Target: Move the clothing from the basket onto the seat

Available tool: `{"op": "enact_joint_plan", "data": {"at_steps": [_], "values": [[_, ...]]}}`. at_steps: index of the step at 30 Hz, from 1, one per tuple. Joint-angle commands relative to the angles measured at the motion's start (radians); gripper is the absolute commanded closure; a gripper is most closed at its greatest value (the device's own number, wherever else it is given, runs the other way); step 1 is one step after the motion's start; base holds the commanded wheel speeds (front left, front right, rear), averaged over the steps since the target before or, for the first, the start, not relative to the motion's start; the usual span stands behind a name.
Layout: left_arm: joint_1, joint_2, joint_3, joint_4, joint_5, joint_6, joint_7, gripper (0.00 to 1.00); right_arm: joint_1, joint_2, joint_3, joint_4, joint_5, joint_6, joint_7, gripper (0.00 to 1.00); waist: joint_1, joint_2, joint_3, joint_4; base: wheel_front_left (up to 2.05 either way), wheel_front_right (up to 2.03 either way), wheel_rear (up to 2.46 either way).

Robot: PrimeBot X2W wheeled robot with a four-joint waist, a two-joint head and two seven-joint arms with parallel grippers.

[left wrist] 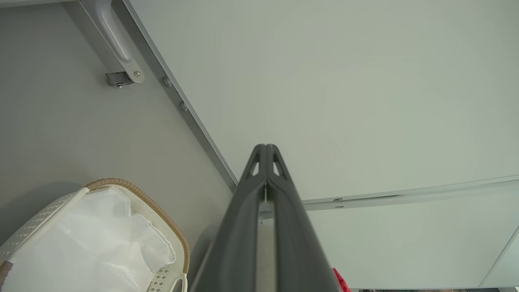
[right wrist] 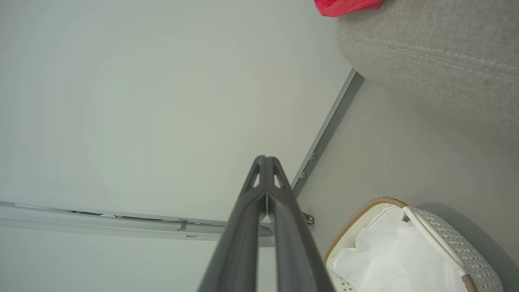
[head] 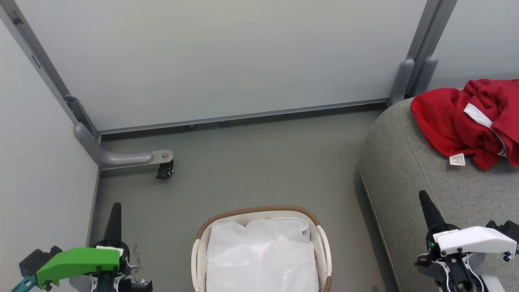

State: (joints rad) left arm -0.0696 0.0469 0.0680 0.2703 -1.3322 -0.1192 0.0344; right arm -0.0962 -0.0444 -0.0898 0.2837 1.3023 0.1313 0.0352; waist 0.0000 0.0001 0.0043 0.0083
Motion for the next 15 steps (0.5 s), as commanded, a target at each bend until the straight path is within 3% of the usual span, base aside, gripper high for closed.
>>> {"op": "enact_joint_plan", "data": {"at_steps": [1,15], "values": [[-0.021,0.005,0.008,-0.008,-0.024,-0.005,0.006,1.0,-0.016,-0.006,-0.005,-0.013,0.022,-0.001,0.006,1.0,0.0,-0.0001,0.0,0.0,0.0,0.0,0.0],[-0.032,0.005,0.024,-0.017,-0.126,-0.009,0.037,1.0,-0.017,-0.007,-0.014,-0.025,0.137,-0.001,0.036,1.0,0.0,-0.0001,0.0,-0.003,0.0,0.0,0.0]]}}
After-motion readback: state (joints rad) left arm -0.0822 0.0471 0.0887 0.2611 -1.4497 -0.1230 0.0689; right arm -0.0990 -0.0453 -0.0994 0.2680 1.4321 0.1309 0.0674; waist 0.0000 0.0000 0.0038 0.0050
